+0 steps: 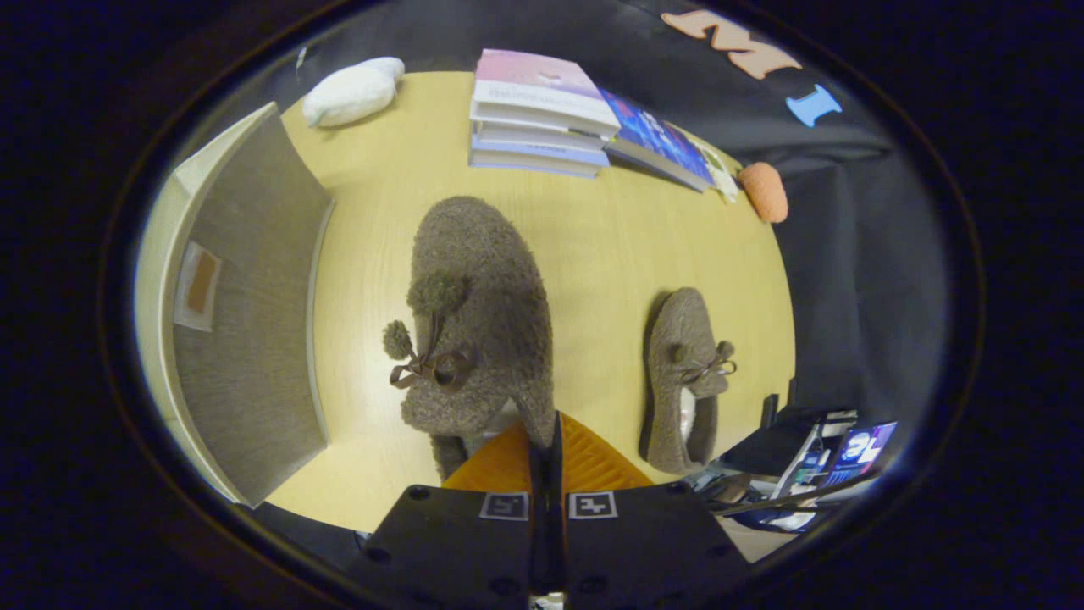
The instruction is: Open the storage box then place both shoes into the box .Put the left shoe in first, then the right shoe, with the right side of both shoes facing outward in a uniform manner.
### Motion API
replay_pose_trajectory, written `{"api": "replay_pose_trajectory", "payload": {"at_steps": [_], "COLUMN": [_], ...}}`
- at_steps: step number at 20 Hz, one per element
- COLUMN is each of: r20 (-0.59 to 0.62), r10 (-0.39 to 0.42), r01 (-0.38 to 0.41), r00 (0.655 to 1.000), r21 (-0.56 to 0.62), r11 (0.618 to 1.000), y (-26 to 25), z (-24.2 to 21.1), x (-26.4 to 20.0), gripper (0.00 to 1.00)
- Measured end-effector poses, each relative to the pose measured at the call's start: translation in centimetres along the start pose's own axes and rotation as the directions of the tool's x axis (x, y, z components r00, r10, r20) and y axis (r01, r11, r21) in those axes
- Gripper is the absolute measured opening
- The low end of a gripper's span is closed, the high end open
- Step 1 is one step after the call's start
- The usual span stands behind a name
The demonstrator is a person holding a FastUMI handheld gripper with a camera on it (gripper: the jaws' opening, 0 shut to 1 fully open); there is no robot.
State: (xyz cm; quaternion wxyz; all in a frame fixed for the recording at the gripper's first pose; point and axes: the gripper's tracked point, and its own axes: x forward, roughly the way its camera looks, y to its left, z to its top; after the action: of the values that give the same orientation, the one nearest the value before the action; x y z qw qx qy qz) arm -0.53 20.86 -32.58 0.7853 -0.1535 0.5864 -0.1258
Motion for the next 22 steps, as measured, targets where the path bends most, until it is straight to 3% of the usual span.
{"api": "replay_pose_trajectory", "payload": {"at_steps": [10,18,22], "r20": [0.119,0.200,0.173], "r10": [-0.130,0.064,0.140], "r01": [0.122,-0.093,-0.164], "r00": [0.984,0.978,0.975], "r21": [0.070,0.140,0.137], "r11": [0.990,0.986,0.977], "y": [-0.9,7.7,12.2], "z": [6.3,8.9,8.0], "x": [-13.6,-18.5,-18.9], "gripper": [0.03,0.03,0.04]}}
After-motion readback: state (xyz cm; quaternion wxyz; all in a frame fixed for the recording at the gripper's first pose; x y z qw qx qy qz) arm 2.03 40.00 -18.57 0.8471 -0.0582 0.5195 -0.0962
